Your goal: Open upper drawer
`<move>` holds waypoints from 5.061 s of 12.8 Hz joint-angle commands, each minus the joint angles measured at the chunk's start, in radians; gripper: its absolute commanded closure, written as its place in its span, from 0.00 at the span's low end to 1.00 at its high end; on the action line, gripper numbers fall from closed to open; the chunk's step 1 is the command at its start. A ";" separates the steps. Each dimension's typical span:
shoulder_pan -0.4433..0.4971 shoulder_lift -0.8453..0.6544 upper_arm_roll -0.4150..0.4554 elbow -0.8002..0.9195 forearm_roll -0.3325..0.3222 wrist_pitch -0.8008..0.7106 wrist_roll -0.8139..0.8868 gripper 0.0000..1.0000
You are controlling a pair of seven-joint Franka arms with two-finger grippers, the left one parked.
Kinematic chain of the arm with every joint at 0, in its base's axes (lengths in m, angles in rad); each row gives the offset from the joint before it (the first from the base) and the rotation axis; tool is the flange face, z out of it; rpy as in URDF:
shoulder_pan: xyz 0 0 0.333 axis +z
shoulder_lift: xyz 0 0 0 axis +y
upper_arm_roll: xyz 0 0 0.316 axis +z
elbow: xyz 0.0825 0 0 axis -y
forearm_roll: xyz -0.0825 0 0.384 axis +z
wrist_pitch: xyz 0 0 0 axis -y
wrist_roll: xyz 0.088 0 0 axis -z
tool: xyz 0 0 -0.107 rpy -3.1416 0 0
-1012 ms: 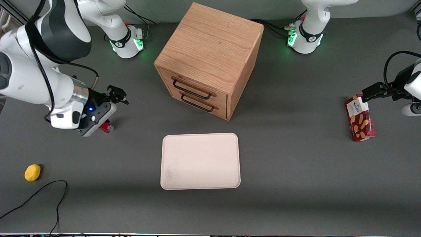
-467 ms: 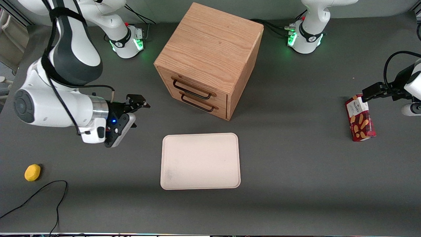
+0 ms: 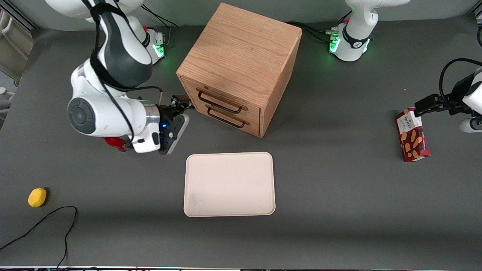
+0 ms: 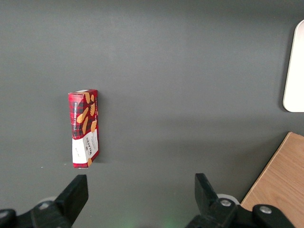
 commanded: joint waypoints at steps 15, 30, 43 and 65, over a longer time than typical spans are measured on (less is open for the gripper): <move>0.159 0.009 -0.015 -0.139 0.017 0.199 -0.007 0.00; 0.198 -0.030 -0.017 -0.267 0.004 0.303 -0.016 0.00; 0.179 -0.001 -0.025 -0.261 -0.034 0.348 -0.033 0.00; 0.086 0.096 -0.029 -0.111 -0.033 0.342 -0.054 0.00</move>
